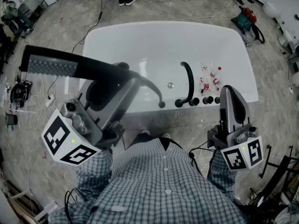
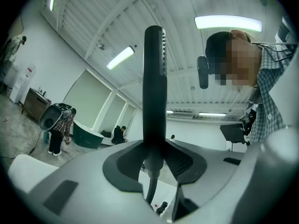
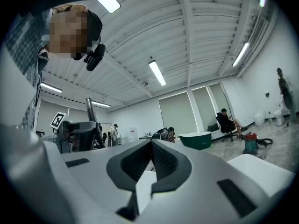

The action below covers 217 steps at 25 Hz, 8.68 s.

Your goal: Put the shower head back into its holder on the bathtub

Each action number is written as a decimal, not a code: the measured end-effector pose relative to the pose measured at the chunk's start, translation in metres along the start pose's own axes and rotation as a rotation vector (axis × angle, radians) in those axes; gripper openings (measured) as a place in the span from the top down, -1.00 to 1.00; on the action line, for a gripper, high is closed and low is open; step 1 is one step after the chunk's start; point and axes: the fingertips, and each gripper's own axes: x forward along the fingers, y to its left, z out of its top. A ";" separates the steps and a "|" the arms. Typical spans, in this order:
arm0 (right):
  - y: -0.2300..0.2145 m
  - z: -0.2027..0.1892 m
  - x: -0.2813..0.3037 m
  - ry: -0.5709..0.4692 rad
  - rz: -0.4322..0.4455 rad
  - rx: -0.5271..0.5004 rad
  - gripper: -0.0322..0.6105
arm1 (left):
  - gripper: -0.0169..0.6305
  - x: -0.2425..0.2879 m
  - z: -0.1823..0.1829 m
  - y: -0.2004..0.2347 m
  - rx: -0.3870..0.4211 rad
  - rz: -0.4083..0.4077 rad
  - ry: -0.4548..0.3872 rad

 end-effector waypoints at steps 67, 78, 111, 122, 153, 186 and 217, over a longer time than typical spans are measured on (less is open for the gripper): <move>0.006 -0.075 -0.015 0.169 -0.066 0.078 0.85 | 0.51 0.002 -0.095 0.004 0.035 -0.001 0.199; 0.013 -0.091 -0.008 0.214 -0.052 0.078 0.85 | 0.51 0.004 -0.117 0.014 0.042 0.004 0.243; -0.016 -0.129 -0.014 0.255 -0.091 0.110 0.85 | 0.51 0.009 -0.213 0.041 0.029 0.064 0.375; -0.010 -0.148 -0.013 0.291 -0.065 0.153 0.85 | 0.51 0.009 -0.238 0.054 0.057 0.096 0.401; -0.031 -0.200 -0.027 0.328 -0.098 0.287 0.85 | 0.51 0.019 -0.326 0.073 0.084 0.087 0.511; -0.055 -0.260 -0.041 0.360 -0.088 0.368 0.85 | 0.52 0.035 -0.440 0.088 0.121 0.108 0.580; -0.080 -0.313 -0.042 0.430 -0.109 0.447 0.85 | 0.51 0.040 -0.562 0.120 0.130 0.160 0.699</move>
